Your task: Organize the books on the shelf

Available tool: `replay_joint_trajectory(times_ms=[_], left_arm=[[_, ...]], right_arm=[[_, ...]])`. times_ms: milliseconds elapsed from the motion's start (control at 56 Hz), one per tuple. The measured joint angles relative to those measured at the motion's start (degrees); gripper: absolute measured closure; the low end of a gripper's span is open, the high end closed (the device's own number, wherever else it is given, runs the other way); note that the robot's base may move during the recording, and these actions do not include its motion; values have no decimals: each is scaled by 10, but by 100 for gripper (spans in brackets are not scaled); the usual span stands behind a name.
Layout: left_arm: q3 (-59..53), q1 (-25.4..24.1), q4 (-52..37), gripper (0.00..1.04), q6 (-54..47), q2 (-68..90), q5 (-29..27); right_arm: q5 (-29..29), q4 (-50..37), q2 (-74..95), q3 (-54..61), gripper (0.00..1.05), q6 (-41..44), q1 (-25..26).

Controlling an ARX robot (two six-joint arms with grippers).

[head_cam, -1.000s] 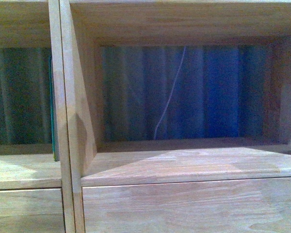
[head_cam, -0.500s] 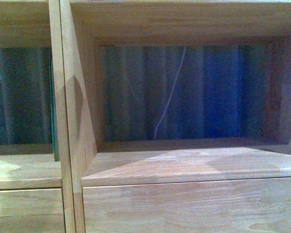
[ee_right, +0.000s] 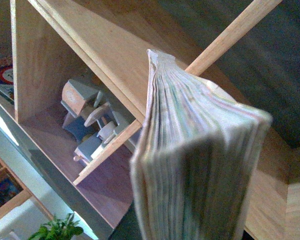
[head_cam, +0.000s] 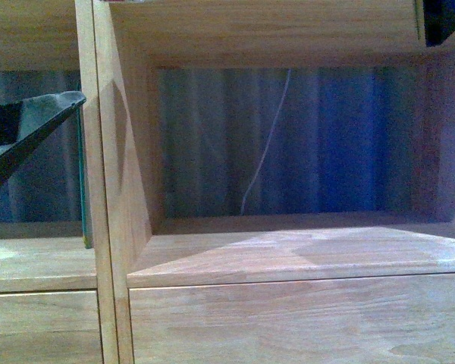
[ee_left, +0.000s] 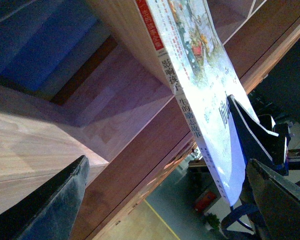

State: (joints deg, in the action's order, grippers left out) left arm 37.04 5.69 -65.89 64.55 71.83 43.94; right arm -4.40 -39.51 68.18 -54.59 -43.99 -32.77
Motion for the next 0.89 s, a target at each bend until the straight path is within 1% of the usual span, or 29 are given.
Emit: replay_joint_trajectory(times_ms=[161, 304, 679, 893], left_arm=[[9, 0, -46, 7, 30, 26, -9], [15, 1, -78, 7, 51, 34, -6], [35, 2, -112, 7, 85, 47, -6], [41, 3, -113, 7, 88, 51, -22]], right_arm=[[10, -4, 3, 0, 97, -6, -19], [13, -11, 5, 0, 97, -18, -24], [15, -19, 18, 20, 97, -38, -49], [10, -27, 18, 33, 97, -52, -60]])
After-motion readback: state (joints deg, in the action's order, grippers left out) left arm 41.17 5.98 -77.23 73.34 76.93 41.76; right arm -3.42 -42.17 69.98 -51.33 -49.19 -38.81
